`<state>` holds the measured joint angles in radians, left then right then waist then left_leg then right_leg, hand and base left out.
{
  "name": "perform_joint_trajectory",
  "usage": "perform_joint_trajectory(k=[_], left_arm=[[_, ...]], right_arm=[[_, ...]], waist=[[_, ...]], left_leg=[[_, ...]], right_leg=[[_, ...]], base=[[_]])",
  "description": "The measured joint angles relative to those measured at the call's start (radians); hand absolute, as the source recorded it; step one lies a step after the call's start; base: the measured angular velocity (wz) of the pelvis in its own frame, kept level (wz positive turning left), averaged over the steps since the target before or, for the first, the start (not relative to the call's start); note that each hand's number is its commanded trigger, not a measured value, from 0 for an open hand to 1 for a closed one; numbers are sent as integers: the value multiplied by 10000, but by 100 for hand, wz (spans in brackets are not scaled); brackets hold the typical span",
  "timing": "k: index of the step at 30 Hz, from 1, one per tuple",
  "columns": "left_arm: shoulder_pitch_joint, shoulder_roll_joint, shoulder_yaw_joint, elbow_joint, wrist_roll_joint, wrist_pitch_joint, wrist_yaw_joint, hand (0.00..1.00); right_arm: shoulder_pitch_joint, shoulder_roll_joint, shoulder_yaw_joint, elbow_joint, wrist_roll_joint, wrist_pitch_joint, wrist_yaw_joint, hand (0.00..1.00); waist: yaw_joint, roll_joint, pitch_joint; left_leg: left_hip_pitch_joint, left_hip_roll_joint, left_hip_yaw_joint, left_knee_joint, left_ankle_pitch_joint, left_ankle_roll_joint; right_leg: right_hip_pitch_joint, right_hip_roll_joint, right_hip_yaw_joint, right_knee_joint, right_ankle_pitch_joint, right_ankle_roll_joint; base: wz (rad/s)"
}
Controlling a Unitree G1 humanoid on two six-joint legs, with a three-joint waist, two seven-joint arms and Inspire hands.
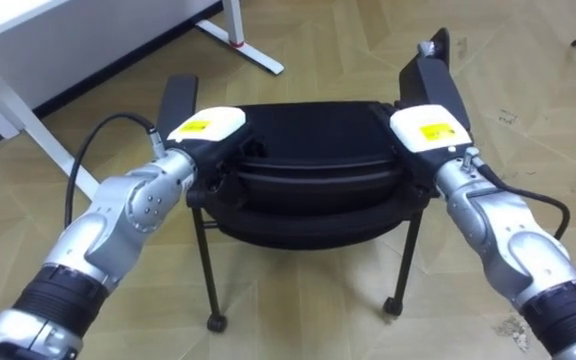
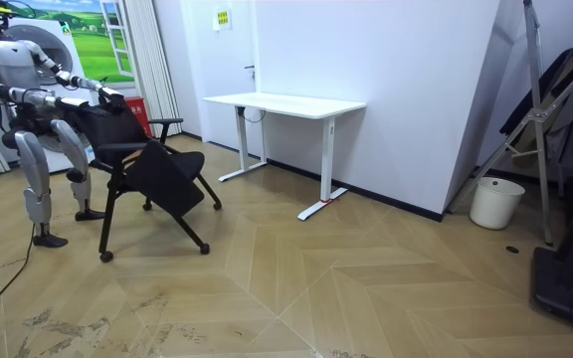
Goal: Push chair
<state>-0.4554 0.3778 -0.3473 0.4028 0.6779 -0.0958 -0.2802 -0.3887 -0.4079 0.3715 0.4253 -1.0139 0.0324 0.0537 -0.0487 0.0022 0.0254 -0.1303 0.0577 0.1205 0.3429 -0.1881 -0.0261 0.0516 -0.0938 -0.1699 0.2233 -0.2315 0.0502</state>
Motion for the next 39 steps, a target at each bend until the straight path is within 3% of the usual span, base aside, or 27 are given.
perform_joint_trajectory(k=[6,17,39], left_arm=[[-125,-54,-106,128,4,52,-23,100],[-209,-62,-123,270,-22,79,-71,100],[-233,-68,-146,300,-82,203,-63,100]], right_arm=[[-21,-21,1,137,52,-72,2,100],[-32,-238,112,728,-18,-839,-859,100],[-30,-242,211,816,12,-911,-1163,100]], waist=[[-6,2,1],[-4,51,18],[-35,43,21]], left_leg=[[7,12,-120,48,-10,-17],[-27,40,-188,182,-17,-26],[-21,38,-211,176,-16,-26]], right_leg=[[4,32,-60,-15,15,-3],[51,67,-65,-15,24,-19],[70,71,-107,-3,25,-22]], base=[[2],[0],[0]])
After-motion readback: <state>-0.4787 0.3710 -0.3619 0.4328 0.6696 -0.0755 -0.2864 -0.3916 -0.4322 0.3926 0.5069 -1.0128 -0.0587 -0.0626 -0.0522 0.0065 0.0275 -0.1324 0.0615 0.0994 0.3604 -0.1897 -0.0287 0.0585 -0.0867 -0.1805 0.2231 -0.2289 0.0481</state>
